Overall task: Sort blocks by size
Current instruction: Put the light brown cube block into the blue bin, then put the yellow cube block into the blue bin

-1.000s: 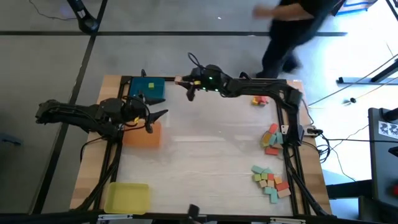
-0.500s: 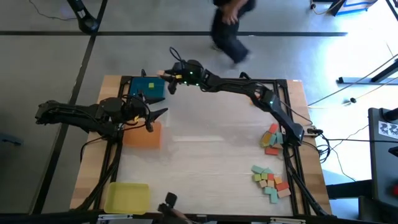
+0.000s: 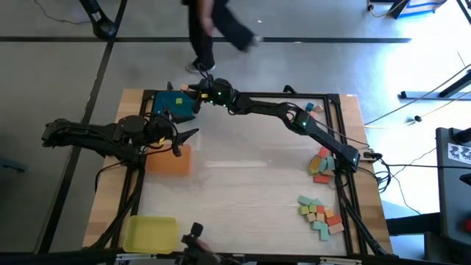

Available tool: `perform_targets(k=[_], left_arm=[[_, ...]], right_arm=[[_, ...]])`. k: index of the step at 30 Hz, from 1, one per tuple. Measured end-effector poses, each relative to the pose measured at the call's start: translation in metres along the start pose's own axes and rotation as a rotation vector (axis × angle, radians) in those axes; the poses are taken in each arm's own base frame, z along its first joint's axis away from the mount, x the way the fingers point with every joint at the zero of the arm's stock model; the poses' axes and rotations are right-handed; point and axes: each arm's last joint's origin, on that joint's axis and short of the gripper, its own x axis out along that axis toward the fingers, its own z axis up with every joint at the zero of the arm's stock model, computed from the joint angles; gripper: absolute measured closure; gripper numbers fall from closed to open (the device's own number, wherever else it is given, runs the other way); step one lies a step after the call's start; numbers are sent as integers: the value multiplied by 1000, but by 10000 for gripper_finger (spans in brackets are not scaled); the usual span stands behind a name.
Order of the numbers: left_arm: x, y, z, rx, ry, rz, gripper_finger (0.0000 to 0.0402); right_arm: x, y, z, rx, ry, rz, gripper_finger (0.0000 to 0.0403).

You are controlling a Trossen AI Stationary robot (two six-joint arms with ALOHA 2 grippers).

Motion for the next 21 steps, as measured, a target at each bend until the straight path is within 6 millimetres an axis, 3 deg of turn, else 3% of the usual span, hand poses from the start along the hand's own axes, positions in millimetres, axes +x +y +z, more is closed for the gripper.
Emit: perform_targets(k=[6, 16, 21], left_arm=[[0, 0, 0, 1, 2, 0, 196], [0, 0, 0, 13, 2, -1, 196], [0, 0, 0, 13, 3, -1, 196]], right_arm=[[0, -1, 0, -4, -25, -41, 261], [0, -1, -1, -5, -17, -29, 208], [0, -1, -2, -5, -5, -31, 201]])
